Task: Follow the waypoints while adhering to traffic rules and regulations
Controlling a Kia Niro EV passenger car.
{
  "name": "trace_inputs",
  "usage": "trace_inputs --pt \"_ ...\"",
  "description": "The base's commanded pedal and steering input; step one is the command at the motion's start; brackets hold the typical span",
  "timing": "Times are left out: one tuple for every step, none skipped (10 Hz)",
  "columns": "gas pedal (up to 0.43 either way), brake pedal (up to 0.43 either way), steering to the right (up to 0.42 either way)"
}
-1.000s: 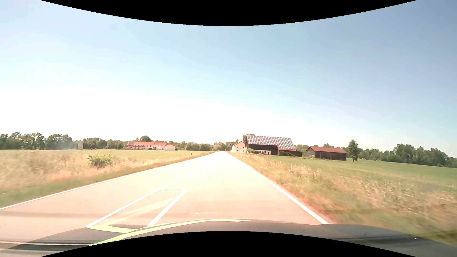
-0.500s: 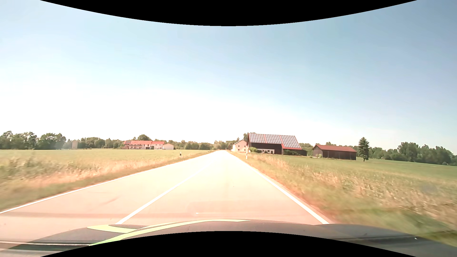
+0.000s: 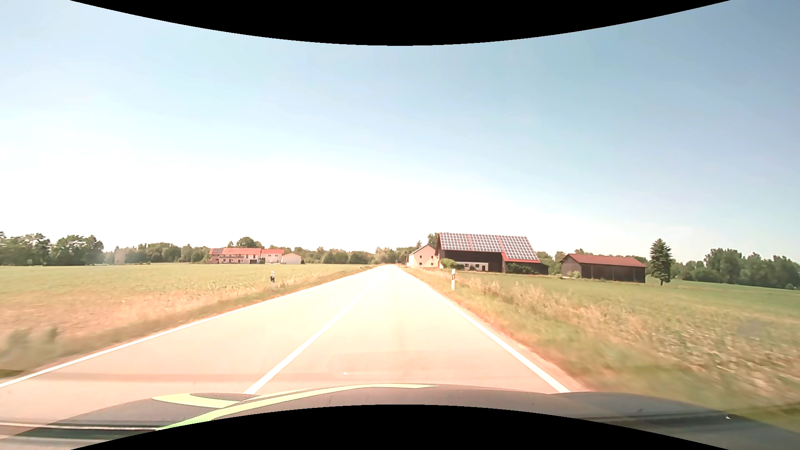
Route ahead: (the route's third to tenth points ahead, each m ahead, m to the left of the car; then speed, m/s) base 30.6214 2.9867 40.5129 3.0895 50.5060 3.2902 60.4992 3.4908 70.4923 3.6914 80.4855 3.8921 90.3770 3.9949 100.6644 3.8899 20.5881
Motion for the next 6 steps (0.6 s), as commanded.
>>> trace_inputs --pt "0.488 0.0 -0.004" --pt "0.469 0.0 -0.004" --pt "0.449 0.0 -0.004" --pt "0.429 0.0 -0.004" --pt "0.39 0.0 -0.004" --pt "0.331 0.0 -0.003"
